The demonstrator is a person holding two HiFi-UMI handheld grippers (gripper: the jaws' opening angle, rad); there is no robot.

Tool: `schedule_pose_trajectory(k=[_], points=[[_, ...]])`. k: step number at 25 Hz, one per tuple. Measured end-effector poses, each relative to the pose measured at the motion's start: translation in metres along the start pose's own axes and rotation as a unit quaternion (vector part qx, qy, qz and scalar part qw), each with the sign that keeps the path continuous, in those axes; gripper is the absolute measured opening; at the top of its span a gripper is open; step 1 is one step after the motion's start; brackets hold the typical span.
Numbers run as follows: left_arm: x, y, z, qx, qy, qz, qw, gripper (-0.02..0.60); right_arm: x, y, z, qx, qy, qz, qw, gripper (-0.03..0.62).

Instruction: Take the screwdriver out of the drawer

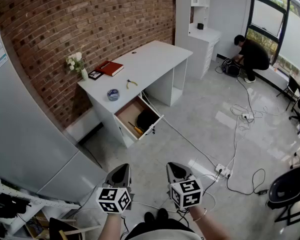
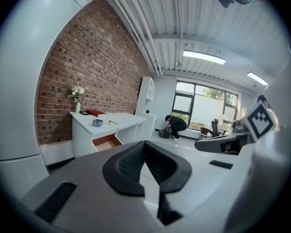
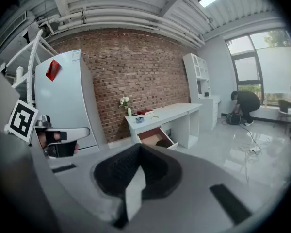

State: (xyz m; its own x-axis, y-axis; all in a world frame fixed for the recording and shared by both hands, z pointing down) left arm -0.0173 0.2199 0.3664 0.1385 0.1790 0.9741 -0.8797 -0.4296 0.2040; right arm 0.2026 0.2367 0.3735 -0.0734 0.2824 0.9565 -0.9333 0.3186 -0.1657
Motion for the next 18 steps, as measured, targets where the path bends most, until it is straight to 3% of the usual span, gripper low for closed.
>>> schedule_pose_trajectory(k=[12,18], points=[[0.006,-0.016,0.004,-0.012,0.001,0.000,0.9999,-0.008,0.007,-0.009,0.001,-0.025,0.015,-0.019,0.999,0.002],[0.006,-0.023,0.009,-0.021,0.002,0.002,0.9998,-0.008,0.002,-0.019,0.001,-0.032,-0.002,-0.017,0.999,0.002]])
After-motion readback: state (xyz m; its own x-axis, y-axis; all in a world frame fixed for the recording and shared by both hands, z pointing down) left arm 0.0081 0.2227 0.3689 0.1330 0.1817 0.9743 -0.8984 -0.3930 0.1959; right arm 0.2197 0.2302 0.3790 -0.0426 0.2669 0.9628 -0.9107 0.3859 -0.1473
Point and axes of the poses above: the fingertips, and each gripper's own axes: z forward along the fingers, y to its left, x out of its underside, the point moved 7 cm from there along -z, backward along the fingers, and after that the axes turned 9 degrees about -y, right-handed, at the moved point
